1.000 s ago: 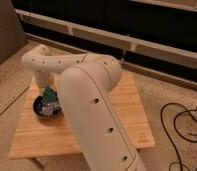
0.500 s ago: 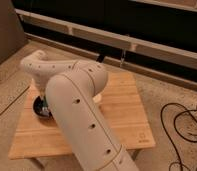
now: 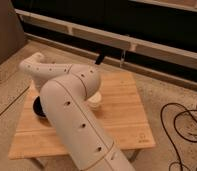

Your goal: Place the white sponge in the ceramic bowl

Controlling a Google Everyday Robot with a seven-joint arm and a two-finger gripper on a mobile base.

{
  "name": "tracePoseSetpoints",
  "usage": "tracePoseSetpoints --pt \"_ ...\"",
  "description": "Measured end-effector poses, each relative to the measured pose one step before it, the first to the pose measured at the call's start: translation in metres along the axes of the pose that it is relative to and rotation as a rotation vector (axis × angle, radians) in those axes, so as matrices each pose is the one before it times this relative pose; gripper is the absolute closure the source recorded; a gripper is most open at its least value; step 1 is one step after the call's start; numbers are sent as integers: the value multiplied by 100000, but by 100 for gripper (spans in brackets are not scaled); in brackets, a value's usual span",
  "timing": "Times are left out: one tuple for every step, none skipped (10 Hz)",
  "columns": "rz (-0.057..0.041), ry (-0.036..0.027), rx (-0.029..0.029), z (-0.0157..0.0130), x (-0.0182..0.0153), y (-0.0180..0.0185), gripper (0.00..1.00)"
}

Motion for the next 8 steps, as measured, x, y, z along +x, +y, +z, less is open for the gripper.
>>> tracePoseSetpoints --pt "-1646 24 39 242 -242 318 100" --pt "-2432 517 319 383 -156 374 100" --pt "-1286 67 -374 157 -151 298 100" --pt "-319 -368 -1093 50 -151 201 95" --pt "1869 -2715 -2812 -408 -555 -8 83" --pt "759 -262 -223 -78 -3 -263 80" --pt "66 -52 -93 -2 -18 56 79" --pt "-273 16 -78 43 -39 258 79"
